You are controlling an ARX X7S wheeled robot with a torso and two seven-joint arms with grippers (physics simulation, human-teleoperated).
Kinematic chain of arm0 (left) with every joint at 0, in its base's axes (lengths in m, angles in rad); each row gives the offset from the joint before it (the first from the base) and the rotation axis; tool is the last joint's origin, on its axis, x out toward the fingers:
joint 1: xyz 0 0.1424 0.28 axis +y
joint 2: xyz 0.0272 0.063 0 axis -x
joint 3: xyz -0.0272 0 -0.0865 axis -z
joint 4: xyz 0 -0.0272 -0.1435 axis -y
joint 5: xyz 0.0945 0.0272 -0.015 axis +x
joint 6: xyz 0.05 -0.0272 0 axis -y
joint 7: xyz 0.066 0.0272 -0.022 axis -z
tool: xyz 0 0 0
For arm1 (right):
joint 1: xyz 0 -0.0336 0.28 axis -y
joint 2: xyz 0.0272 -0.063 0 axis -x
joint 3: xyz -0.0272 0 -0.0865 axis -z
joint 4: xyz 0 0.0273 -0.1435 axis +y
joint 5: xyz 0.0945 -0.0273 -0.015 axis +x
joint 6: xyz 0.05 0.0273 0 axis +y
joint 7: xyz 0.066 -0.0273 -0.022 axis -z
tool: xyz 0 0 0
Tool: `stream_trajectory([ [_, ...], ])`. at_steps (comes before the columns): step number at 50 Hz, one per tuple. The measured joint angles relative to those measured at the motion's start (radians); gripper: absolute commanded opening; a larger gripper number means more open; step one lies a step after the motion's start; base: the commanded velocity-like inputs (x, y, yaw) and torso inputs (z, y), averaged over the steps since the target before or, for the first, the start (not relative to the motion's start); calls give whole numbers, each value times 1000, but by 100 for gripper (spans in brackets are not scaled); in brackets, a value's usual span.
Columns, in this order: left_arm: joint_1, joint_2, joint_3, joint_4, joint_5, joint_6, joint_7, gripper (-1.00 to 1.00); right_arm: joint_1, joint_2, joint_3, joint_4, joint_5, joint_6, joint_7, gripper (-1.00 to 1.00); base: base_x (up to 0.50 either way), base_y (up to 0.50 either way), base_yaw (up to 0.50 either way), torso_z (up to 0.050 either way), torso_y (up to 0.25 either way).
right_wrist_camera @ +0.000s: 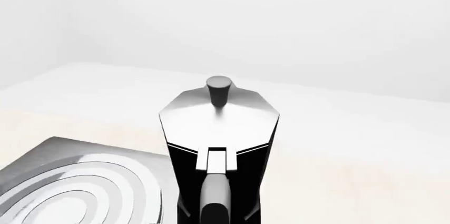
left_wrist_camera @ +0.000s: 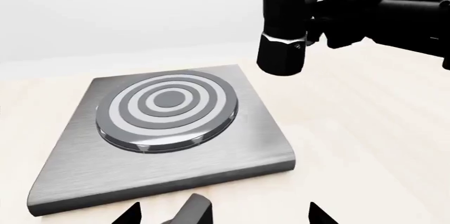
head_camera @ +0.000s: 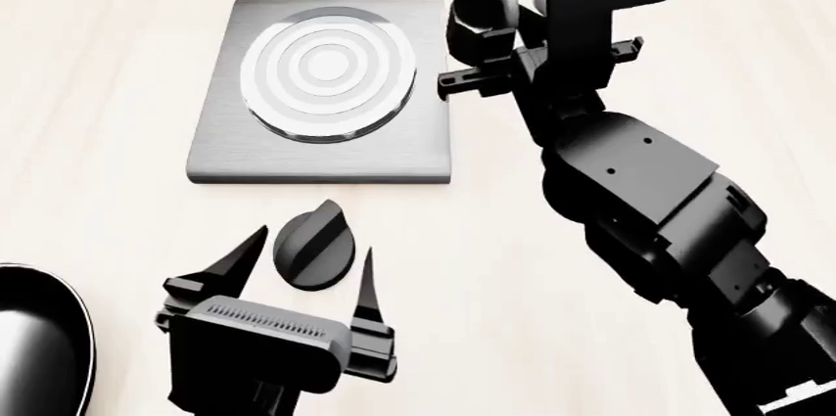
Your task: Turn on the stove and put the moka pot on it.
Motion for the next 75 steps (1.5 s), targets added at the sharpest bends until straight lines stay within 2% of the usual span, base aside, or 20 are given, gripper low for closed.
stream_trajectory([
  [41, 3, -20, -37, 4, -40, 16, -11, 100, 224, -345, -167, 508, -113, -114, -238, -100, 0, 0, 0, 0, 1],
  [48, 1, -22, -38, 7, -46, 14, -14, 100, 266, -370, -266, 565, -40, -161, -238, -100, 0, 0, 0, 0, 1],
  [64, -3, -29, -44, 25, -65, 4, -27, 100, 375, -391, -595, 628, 253, -315, -189, -100, 0, 0, 0, 0, 1],
  [75, 0, -32, -38, 7, -57, 27, -22, 100, 403, -394, -717, 640, 367, -377, -176, -100, 0, 0, 0, 0, 1],
])
